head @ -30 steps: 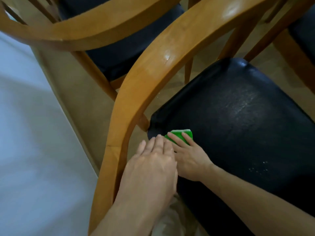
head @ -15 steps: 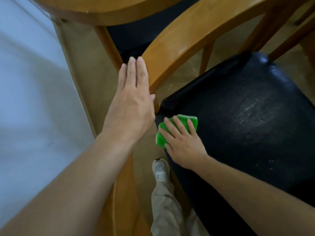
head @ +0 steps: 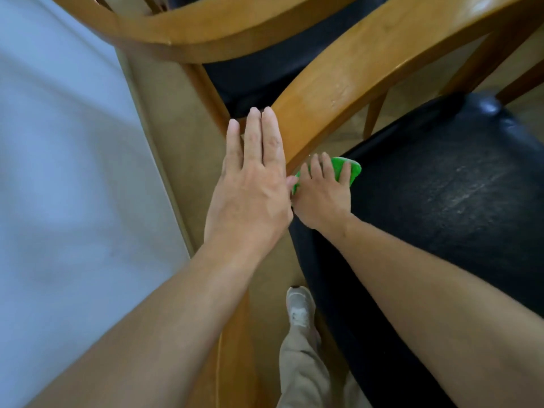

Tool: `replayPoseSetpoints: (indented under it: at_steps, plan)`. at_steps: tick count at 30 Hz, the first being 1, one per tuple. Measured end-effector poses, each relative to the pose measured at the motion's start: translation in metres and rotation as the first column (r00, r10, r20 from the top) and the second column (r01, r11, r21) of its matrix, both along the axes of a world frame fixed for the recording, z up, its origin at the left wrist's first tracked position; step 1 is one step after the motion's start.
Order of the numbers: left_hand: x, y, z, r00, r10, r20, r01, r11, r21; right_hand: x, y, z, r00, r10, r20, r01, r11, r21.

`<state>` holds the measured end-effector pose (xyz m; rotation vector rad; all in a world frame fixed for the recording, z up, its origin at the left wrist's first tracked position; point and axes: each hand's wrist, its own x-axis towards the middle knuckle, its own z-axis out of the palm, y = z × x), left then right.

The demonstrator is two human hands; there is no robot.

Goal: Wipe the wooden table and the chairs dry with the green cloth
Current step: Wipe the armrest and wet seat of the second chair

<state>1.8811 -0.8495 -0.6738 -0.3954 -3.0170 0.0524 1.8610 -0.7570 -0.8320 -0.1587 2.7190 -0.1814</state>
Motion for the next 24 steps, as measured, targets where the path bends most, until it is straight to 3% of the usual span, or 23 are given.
replayPoseSetpoints:
  at_steps: [3, 6, 9, 11, 14, 17, 19, 21, 24]
  plan:
    - [0.001, 0.001, -0.001, 0.999, 0.029, 0.017, -0.029, 0.999, 0.014, 0.031, -0.007, 0.004, 1.000, 0.016, -0.026, -0.016, 1.000, -0.004]
    - [-0.001, 0.000, 0.001, 0.997, 0.041, 0.067, -0.042, 0.999, 0.011, 0.100, 0.004, 0.006, 0.975, 0.217, -0.037, -0.219, 0.973, -0.071]
    - [0.000, 0.000, 0.001, 0.996, 0.040, 0.074, -0.038, 0.999, -0.018, 0.182, 0.034, 0.007, 0.839, 0.536, 0.098, -0.524, 0.843, -0.121]
    - [-0.001, -0.002, -0.002, 0.992, 0.065, 0.109, -0.064, 0.998, -0.011, 0.215, 0.064, 0.015, 0.788, 0.607, 0.104, -0.594, 0.794, -0.131]
    - [-0.001, -0.004, -0.004, 0.992, 0.067, 0.109, -0.067, 0.998, -0.004, 0.206, 0.103, 0.024, 0.907, 0.419, 0.053, -0.408, 0.901, -0.149]
    - [0.000, -0.003, -0.002, 0.989, 0.073, 0.130, -0.076, 0.997, 0.022, 0.154, 0.149, 0.016, 0.997, 0.066, -0.044, -0.070, 0.994, -0.082]
    - [0.001, -0.003, -0.001, 0.988, 0.076, 0.137, -0.082, 0.996, 0.040, 0.116, 0.181, 0.012, 0.981, -0.195, -0.017, 0.194, 0.980, -0.044]
    - [0.002, -0.003, -0.001, 0.988, 0.064, 0.137, -0.072, 0.996, 0.050, 0.098, 0.192, 0.011, 0.934, -0.356, 0.012, 0.356, 0.934, -0.030]
    - [0.001, -0.004, -0.001, 0.988, 0.074, 0.132, -0.084, 0.994, 0.066, 0.124, 0.148, 0.010, 0.917, -0.398, 0.015, 0.398, 0.916, -0.037]
